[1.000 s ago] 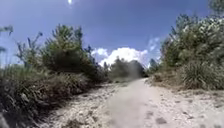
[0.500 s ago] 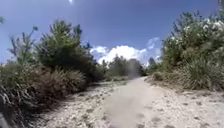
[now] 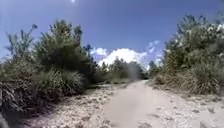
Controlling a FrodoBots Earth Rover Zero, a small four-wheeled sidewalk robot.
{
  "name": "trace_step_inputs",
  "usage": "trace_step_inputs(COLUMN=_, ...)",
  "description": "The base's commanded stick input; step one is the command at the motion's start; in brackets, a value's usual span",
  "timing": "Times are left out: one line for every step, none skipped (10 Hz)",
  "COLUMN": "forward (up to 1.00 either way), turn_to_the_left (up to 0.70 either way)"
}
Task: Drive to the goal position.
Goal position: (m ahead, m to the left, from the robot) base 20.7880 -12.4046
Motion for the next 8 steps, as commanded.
trace_step_inputs(forward=0.44, turn_to_the_left=0.02)
trace_step_inputs(forward=0.44, turn_to_the_left=0.02)
trace_step_inputs(forward=0.44, turn_to_the_left=0.02)
trace_step_inputs(forward=0.44, turn_to_the_left=0.02)
trace_step_inputs(forward=0.44, turn_to_the_left=0.02)
trace_step_inputs(forward=0.44, turn_to_the_left=0.02)
trace_step_inputs(forward=0.44, turn_to_the_left=0.02)
trace_step_inputs(forward=0.44, turn_to_the_left=0.02)
